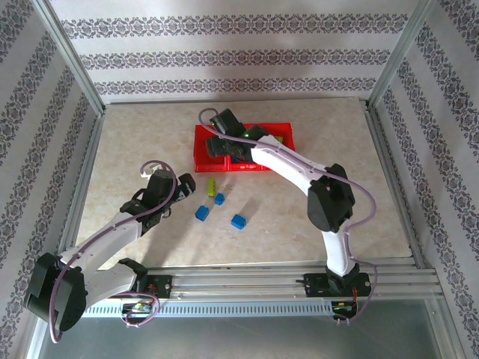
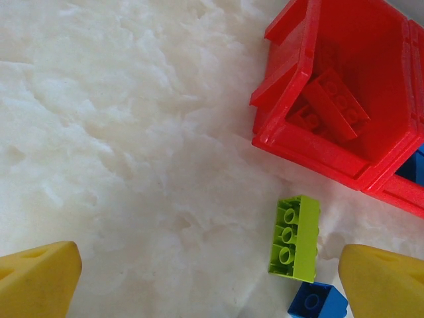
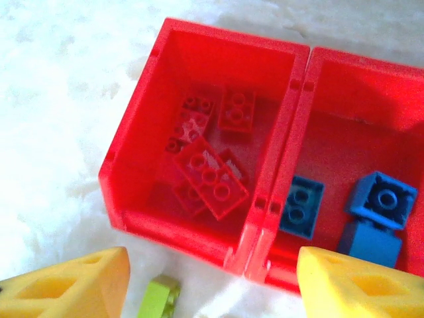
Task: Sort the legos into containers by color
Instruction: Pick up the lego from the bottom-center of the table.
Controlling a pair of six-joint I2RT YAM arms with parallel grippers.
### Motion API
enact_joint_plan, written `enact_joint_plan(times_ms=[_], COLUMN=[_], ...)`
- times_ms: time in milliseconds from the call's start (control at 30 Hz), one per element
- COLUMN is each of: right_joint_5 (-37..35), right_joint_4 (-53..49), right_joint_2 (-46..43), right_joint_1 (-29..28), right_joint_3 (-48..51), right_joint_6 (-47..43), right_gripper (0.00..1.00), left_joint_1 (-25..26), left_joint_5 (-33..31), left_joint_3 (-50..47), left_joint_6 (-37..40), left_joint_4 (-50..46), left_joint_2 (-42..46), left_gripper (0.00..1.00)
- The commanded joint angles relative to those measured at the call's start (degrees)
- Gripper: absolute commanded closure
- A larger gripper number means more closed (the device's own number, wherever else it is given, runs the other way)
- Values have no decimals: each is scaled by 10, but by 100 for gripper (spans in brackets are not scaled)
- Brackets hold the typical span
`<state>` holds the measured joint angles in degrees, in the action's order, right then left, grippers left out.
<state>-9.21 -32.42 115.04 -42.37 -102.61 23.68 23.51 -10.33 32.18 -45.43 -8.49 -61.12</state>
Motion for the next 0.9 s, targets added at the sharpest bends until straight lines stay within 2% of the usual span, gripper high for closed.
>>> enact_joint_plan(times_ms=[0, 233, 567, 867], right_joint_5=[-23, -29, 4, 24], right_joint_4=[18, 15, -26, -42], right_joint_2=[-48, -133, -207, -230], right_joint_1=[-13, -29, -82, -126], right_joint_3=[65, 200, 326, 395], right_joint_6=[26, 75, 142, 93], right_gripper=[30, 20, 16, 16], left_joint_1=[-7, -8, -10, -10], left_joint_5=[0, -2, 7, 16], left_joint_3=[-12, -12, 4, 14], left_joint_6=[10, 10, 9, 19], left_joint_4=[12, 22, 38, 56], left_joint_2=[0, -9, -46, -69], left_gripper=[0, 0, 0, 0])
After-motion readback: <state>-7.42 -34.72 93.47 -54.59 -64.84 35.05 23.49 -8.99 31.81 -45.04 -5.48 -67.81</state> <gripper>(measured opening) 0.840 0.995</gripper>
